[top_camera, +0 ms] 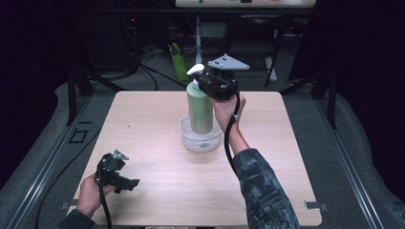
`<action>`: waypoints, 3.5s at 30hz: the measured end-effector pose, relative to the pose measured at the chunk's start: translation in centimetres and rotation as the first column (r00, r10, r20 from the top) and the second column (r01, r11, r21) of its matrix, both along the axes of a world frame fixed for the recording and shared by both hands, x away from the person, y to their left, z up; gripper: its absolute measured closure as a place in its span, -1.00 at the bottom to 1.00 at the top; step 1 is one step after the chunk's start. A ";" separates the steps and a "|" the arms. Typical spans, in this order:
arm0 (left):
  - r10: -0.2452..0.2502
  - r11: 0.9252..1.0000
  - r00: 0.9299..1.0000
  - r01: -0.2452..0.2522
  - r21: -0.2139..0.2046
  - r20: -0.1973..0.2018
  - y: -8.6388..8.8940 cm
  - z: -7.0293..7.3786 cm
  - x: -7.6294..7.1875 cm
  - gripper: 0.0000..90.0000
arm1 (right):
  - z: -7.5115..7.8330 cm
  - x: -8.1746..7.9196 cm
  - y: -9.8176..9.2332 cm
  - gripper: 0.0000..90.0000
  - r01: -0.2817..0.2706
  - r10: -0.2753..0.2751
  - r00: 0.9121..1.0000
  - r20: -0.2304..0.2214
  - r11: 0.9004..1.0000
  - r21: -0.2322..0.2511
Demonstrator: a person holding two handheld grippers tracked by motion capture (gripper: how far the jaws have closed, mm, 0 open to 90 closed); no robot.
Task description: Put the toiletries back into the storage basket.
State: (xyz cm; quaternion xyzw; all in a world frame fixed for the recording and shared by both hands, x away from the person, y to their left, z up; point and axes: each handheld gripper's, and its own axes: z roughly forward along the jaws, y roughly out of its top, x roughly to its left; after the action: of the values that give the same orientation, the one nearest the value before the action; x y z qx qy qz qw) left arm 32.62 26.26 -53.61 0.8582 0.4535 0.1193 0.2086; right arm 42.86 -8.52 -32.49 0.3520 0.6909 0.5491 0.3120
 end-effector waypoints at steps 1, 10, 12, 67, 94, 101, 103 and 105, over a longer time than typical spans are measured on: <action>0.000 1.000 1.000 0.000 0.002 0.003 0.0 0.0 0.0 -1.00 | -0.1 0.0 0.0 0.51 0.000 0.000 1.000 -0.003 1.000 -0.001; -0.001 1.000 1.000 0.001 0.001 -0.001 0.0 0.0 0.0 -1.00 | -1.1 0.4 0.1 0.51 0.005 -0.005 1.000 -0.021 1.000 -0.008; -0.002 1.000 1.000 0.002 0.001 -0.001 0.0 0.0 0.0 -1.00 | -1.3 0.5 0.1 0.51 0.006 -0.006 1.000 -0.023 1.000 -0.007; 0.002 1.000 1.000 -0.002 0.003 0.002 0.0 -0.1 0.1 -1.00 | -7.3 0.8 0.4 0.51 0.009 -0.013 0.993 -0.114 0.999 -0.038; 0.000 1.000 1.000 0.000 0.006 0.000 -0.1 -0.1 0.0 -1.00 | -8.1 -1.0 -0.3 0.51 -0.032 0.026 0.996 -0.083 0.998 -0.061; 0.002 1.000 1.000 -0.002 0.011 0.002 -0.1 -0.1 0.0 -1.00 | -8.1 -1.2 -0.5 0.51 -0.040 0.034 0.996 -0.084 0.997 -0.066; 0.001 1.000 1.000 -0.001 0.009 0.001 -0.1 -0.1 0.0 -1.00 | -8.0 -1.2 -0.4 0.51 -0.039 0.033 0.996 -0.082 0.996 -0.075; 0.000 1.000 1.000 0.000 0.010 -0.004 -0.1 -0.1 0.0 -1.00 | -8.0 -1.2 -0.4 0.50 -0.038 0.031 0.996 -0.085 0.996 -0.081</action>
State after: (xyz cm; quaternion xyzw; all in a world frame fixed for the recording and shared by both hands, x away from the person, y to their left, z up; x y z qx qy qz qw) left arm 32.65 26.16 -53.70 0.8595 0.4534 0.1199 0.2034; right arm 41.65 -8.94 -40.44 0.3495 0.7313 0.5103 0.2874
